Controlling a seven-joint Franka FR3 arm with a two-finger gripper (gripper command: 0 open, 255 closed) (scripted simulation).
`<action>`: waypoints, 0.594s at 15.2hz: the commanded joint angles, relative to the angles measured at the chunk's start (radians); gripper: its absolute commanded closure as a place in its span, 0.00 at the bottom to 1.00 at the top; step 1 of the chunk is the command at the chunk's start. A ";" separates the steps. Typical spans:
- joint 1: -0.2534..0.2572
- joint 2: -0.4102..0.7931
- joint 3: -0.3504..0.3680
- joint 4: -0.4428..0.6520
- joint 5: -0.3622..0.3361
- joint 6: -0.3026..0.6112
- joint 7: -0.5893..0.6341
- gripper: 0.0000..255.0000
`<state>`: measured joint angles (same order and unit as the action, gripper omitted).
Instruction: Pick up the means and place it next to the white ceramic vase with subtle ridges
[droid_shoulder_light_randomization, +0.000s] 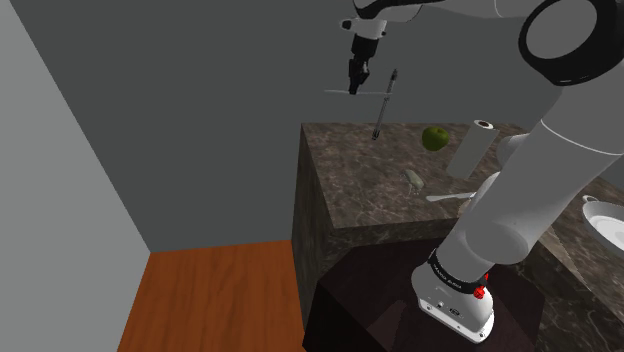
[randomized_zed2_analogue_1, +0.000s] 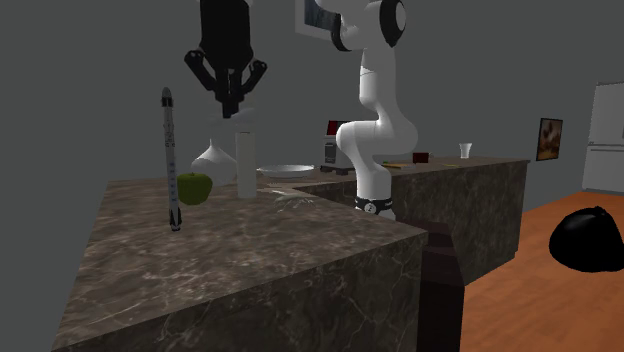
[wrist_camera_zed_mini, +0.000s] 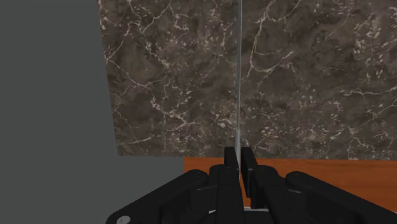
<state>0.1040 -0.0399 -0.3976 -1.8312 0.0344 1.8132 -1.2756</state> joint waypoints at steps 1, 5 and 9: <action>0.000 0.001 0.000 0.028 0.000 -0.028 0.000 1.00; 0.000 0.004 -0.001 0.085 0.001 -0.082 0.001 1.00; -0.001 0.009 -0.001 0.137 0.003 -0.129 0.002 1.00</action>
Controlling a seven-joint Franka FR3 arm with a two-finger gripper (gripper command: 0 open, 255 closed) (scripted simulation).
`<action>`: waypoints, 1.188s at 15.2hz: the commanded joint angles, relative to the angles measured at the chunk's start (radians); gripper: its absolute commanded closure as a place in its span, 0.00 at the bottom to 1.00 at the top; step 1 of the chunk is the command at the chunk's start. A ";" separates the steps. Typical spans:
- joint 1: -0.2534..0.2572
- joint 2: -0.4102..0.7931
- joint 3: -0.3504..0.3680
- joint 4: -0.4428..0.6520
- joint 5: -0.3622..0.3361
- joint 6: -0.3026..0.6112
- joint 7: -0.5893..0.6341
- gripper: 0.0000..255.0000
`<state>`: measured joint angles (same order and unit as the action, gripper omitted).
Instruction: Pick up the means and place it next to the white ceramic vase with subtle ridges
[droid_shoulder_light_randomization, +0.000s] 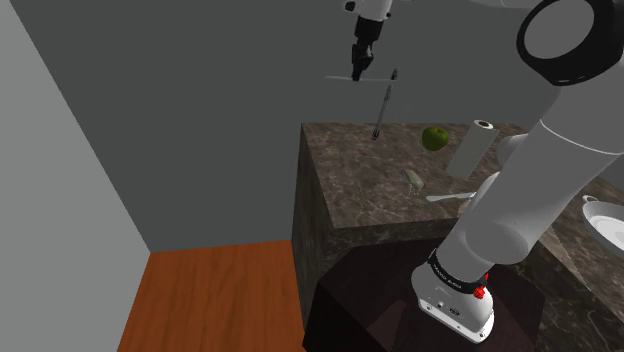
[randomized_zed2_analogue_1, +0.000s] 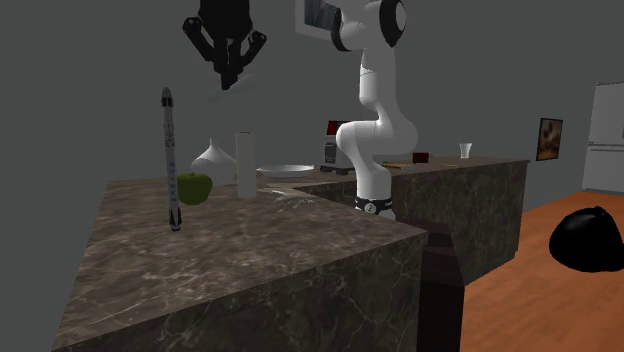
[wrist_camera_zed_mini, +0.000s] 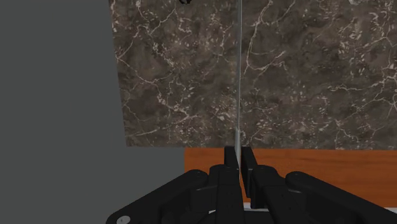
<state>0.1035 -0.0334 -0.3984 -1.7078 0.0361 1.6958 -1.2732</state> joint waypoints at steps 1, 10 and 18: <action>-0.005 -0.029 -0.005 -0.021 -0.012 -0.007 -0.008 1.00; -0.074 -0.293 -0.050 -0.265 -0.126 -0.006 -0.090 1.00; -0.159 -0.484 -0.107 -0.394 -0.227 -0.050 -0.192 1.00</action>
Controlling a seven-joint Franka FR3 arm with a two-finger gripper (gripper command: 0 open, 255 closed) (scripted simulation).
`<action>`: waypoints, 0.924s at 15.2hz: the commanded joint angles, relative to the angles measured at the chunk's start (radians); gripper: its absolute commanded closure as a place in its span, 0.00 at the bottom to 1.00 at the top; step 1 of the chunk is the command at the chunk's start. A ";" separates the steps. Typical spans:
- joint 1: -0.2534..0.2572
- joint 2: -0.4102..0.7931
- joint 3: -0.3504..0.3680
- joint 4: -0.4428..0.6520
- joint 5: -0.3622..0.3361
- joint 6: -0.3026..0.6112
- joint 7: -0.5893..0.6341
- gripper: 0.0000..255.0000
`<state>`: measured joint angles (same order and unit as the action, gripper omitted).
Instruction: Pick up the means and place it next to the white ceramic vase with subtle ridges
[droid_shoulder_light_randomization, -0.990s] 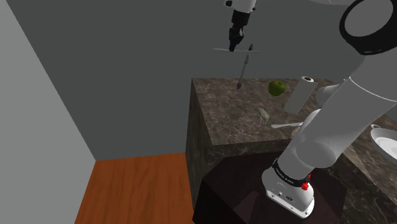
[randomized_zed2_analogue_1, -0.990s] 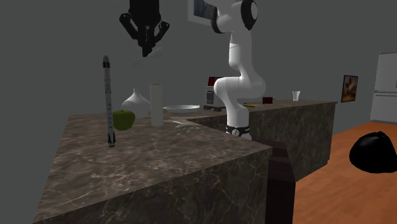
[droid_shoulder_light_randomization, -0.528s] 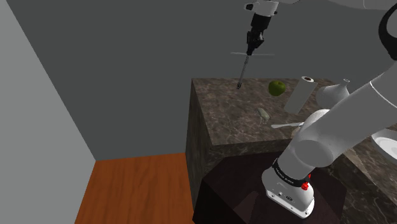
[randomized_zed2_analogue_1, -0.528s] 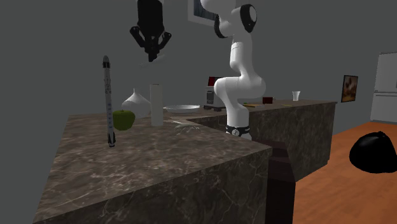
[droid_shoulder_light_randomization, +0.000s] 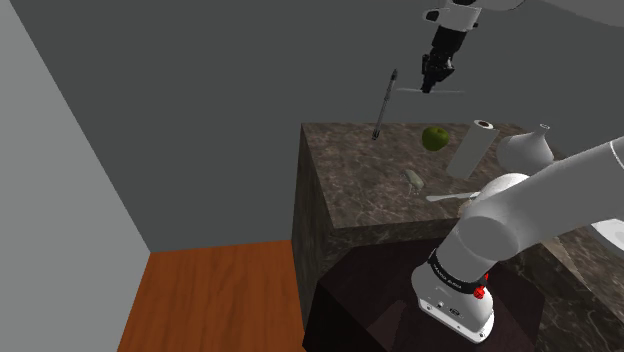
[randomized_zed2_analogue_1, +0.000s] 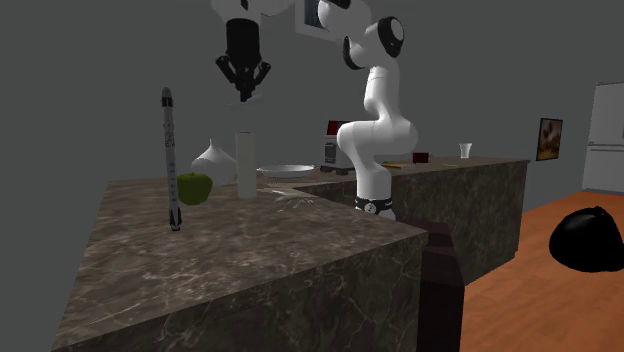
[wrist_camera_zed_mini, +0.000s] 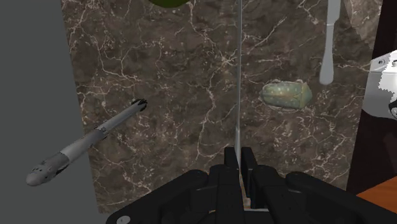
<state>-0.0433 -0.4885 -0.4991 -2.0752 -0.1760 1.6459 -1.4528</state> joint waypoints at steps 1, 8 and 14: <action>-0.024 -0.049 -0.015 -0.037 -0.028 -0.007 -0.028 1.00; -0.103 -0.170 -0.088 -0.080 -0.118 -0.062 -0.148 1.00; -0.162 -0.239 -0.167 -0.074 -0.195 -0.110 -0.269 1.00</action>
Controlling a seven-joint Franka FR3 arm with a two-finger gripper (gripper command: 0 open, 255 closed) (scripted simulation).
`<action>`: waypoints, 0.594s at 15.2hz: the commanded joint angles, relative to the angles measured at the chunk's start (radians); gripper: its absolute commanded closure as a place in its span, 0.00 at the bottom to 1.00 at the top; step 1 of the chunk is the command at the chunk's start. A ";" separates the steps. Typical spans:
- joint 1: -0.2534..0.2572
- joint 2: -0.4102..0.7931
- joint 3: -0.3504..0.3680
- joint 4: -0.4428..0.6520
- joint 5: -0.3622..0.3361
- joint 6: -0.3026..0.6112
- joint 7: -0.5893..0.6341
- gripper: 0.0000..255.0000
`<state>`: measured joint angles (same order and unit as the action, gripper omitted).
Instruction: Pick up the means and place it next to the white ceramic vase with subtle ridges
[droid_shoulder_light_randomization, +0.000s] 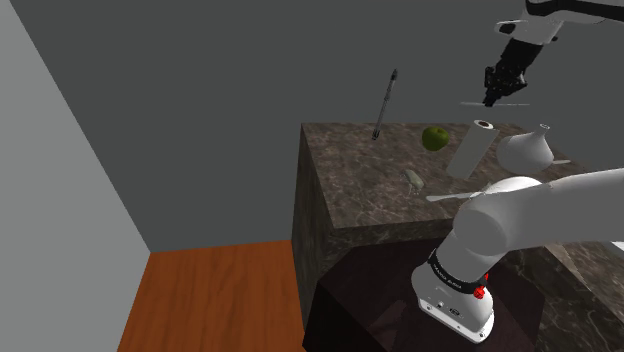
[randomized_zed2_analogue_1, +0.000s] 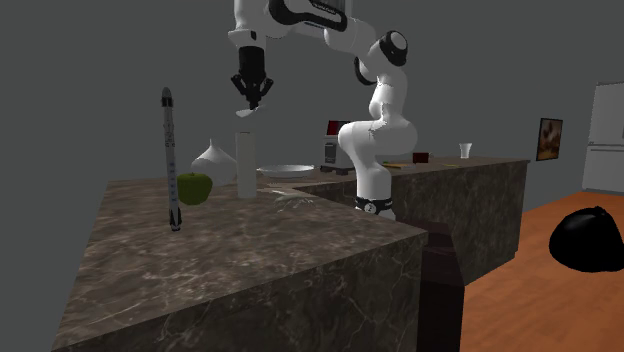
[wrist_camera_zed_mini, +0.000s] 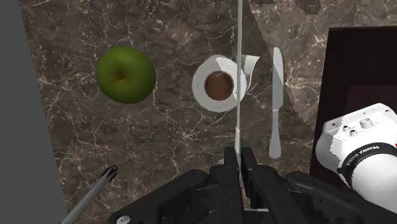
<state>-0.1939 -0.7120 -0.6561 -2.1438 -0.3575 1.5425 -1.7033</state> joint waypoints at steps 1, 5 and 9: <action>-0.020 -0.023 -0.024 0.000 -0.027 -0.014 -0.040 1.00; -0.048 -0.046 -0.088 0.030 -0.076 -0.040 -0.129 1.00; -0.065 -0.054 -0.159 0.077 -0.123 -0.062 -0.222 1.00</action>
<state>-0.2578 -0.7693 -0.7957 -2.0885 -0.4705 1.4896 -1.8985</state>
